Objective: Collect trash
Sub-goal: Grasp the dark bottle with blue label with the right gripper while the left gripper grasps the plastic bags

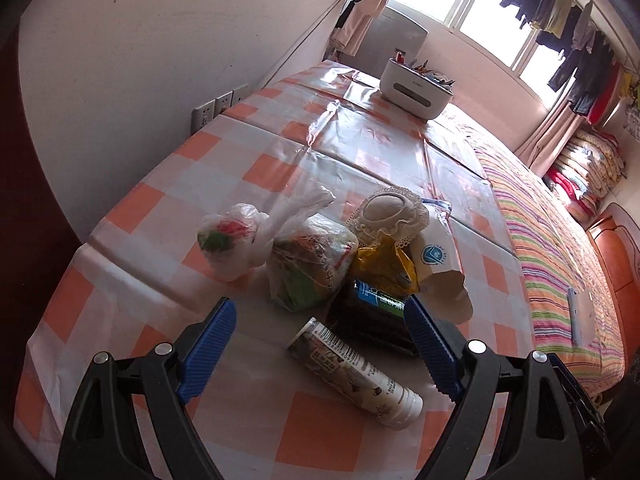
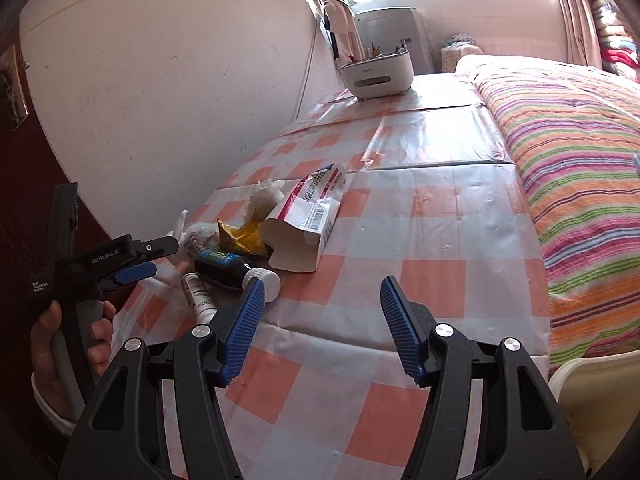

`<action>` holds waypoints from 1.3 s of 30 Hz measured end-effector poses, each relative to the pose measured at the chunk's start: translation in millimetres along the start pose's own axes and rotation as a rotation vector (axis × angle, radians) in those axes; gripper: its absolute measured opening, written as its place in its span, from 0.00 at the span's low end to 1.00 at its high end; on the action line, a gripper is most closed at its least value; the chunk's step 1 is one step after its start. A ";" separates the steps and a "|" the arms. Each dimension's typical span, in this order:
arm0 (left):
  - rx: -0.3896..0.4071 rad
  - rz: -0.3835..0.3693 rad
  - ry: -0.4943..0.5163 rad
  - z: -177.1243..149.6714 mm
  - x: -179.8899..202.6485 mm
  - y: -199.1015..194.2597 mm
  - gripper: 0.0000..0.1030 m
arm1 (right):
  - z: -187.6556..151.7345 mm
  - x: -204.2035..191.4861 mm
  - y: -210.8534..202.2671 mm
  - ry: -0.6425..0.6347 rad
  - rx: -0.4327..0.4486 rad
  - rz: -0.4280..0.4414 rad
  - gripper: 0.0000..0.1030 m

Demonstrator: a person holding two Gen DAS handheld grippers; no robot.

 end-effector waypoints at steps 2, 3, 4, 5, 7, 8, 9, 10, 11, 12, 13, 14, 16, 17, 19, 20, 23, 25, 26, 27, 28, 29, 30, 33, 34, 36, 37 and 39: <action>-0.017 -0.010 -0.012 2.3 -5.8 4.5 0.81 | 7.1 -16.3 12.9 -0.057 -0.023 0.022 0.58; -0.023 -0.014 -0.021 3.7 -7.7 6.6 0.81 | 10.7 -25.5 19.8 -0.087 -0.035 0.031 0.58; -0.029 -0.018 -0.029 5.1 -8.8 9.3 0.81 | 14.9 -34.7 27.7 -0.121 -0.049 0.040 0.58; -0.035 -0.021 -0.032 6.5 -9.9 11.5 0.81 | 18.7 -42.7 35.2 -0.153 -0.061 0.048 0.58; -0.046 -0.025 -0.038 7.0 -10.3 14.6 0.81 | 23.8 -56.7 49.5 -0.205 -0.087 0.056 0.58; -0.054 -0.030 -0.041 8.1 -11.3 17.1 0.81 | 25.8 -62.8 56.9 -0.230 -0.102 0.061 0.58; -0.060 -0.035 -0.045 9.0 -12.1 19.2 0.81 | 28.0 -69.1 65.6 -0.253 -0.120 0.062 0.58; -0.071 -0.041 -0.047 10.0 -12.5 22.0 0.81 | 29.8 -73.2 73.1 -0.271 -0.136 0.060 0.57; -0.082 -0.046 -0.049 10.7 -12.7 24.4 0.81 | 31.3 -76.3 80.5 -0.284 -0.152 0.059 0.57; -0.089 -0.052 -0.055 11.7 -13.7 26.4 0.81 | 32.9 -78.0 87.2 -0.292 -0.167 0.062 0.56; -0.094 -0.056 -0.063 13.0 -14.9 28.6 0.81 | 34.4 -79.1 93.3 -0.297 -0.181 0.067 0.54; -0.099 -0.058 -0.069 13.6 -15.4 30.4 0.81 | 35.6 -80.0 99.2 -0.302 -0.196 0.072 0.53; -0.110 -0.062 -0.080 15.5 -16.5 34.6 0.81 | 37.4 -80.2 112.2 -0.317 -0.227 0.074 0.51; -0.113 -0.065 -0.089 16.7 -17.4 36.6 0.81 | 38.1 -80.9 117.5 -0.324 -0.238 0.067 0.51; -0.121 -0.068 -0.102 19.2 -18.8 40.4 0.81 | 39.3 -81.2 126.0 -0.330 -0.259 0.082 0.50; -0.125 -0.071 -0.110 21.1 -19.6 42.5 0.81 | 40.1 -81.1 128.5 -0.329 -0.266 0.092 0.50; -0.132 -0.078 -0.128 25.8 -21.2 47.1 0.81 | 41.1 -82.4 135.6 -0.344 -0.290 0.096 0.50; -0.131 -0.074 -0.141 29.5 -22.7 49.8 0.81 | 39.6 -85.1 139.9 -0.357 -0.306 0.101 0.47; -0.131 -0.073 -0.149 31.4 -23.7 51.5 0.81 | 38.6 -85.9 141.6 -0.361 -0.313 0.102 0.46; -0.132 -0.073 -0.155 33.2 -24.3 53.3 0.81 | 37.3 -86.9 143.4 -0.364 -0.315 0.102 0.46; -0.133 -0.071 -0.162 34.9 -24.7 55.2 0.81 | 36.6 -87.5 144.6 -0.365 -0.317 0.103 0.46; -0.135 -0.071 -0.170 36.8 -25.2 57.5 0.81 | 36.3 -87.8 145.2 -0.366 -0.320 0.104 0.45; -0.138 -0.073 -0.174 38.1 -25.2 59.8 0.81 | 36.1 -87.8 145.2 -0.366 -0.320 0.104 0.45; -0.132 -0.052 -0.160 42.0 -21.8 65.4 0.81 | 35.6 -86.1 145.6 -0.353 -0.323 0.113 0.45; -0.128 -0.042 -0.152 42.7 -19.7 66.9 0.81 | 35.4 -85.4 146.2 -0.350 -0.325 0.116 0.45; -0.122 -0.024 -0.132 44.0 -15.1 69.7 0.81 | 33.5 -85.1 148.2 -0.352 -0.335 0.113 0.43; -0.119 -0.018 -0.125 44.5 -13.3 70.8 0.81 | 31.9 -85.1 149.8 -0.356 -0.340 0.107 0.43; -0.110 -0.004 -0.112 45.5 -10.4 72.7 0.81 | 29.5 -85.3 150.5 -0.356 -0.337 0.101 0.41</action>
Point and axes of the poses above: each gripper's, at about its wrist camera, not at the fingertips, and y roughly the way its jaws point, x to its right, z to its top, the point moved 2 cm from there along y, roughly the way its jaws point, and after that the axes turned 8 degrees about -x, right-handed, at the moved point
